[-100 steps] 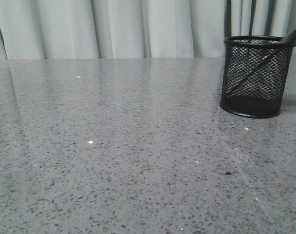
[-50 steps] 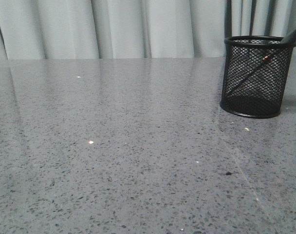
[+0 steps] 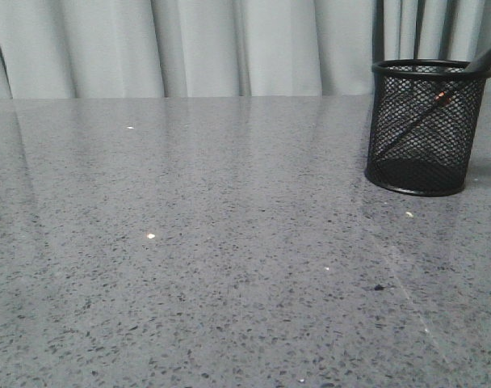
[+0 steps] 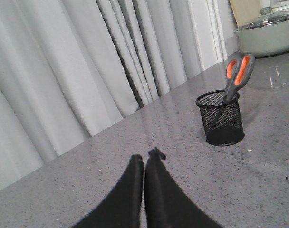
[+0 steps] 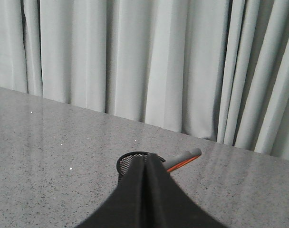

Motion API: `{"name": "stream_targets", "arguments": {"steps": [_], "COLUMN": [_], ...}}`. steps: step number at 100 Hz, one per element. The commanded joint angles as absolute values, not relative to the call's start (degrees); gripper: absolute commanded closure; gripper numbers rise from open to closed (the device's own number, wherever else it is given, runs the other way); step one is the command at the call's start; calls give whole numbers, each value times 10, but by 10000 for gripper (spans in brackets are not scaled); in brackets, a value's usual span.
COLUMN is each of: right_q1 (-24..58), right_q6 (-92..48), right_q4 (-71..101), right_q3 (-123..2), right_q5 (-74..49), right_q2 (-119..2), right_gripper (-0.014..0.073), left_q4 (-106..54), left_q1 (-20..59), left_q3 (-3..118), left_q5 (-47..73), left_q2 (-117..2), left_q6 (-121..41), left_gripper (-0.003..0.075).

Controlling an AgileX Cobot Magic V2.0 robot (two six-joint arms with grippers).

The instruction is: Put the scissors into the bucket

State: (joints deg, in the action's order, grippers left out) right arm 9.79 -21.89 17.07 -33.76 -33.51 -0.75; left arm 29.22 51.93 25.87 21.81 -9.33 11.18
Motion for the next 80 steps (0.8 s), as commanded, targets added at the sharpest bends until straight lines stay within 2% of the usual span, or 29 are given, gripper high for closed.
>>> {"name": "stream_targets", "arguments": {"steps": [1, 11, 20, 37, 49, 64, 80], "right_q1": [97, 97, 97, 97, 97, 97, 97], "right_q6": [-225, -225, -225, -225, -225, -225, -225], "right_q4": [172, 172, 172, 172, 172, 172, 172], "right_q3": [-349, -349, -349, -349, -349, -349, -349], "right_q5": [-286, -286, -286, -286, -286, -286, -286], "right_q2": [-17, -17, -17, -17, -17, -17, -17], "right_gripper": [638, 638, 638, 638, 638, 638, 638], "left_q4": [253, 215, 185, 110, 82, 73, 55], "left_q1": [519, 487, 425, 267, 196, 158, 127], "left_q3": [265, 248, 217, 120, 62, 25, -11], "left_q5": [176, 172, 161, 32, -26, 7, 97], "left_q2": [-100, -100, -100, -93, -63, -14, 16], "left_q6": [119, 71, 47, 48, 54, 54, 54], "left_gripper": [740, 740, 740, 740, 740, 740, 740]}}
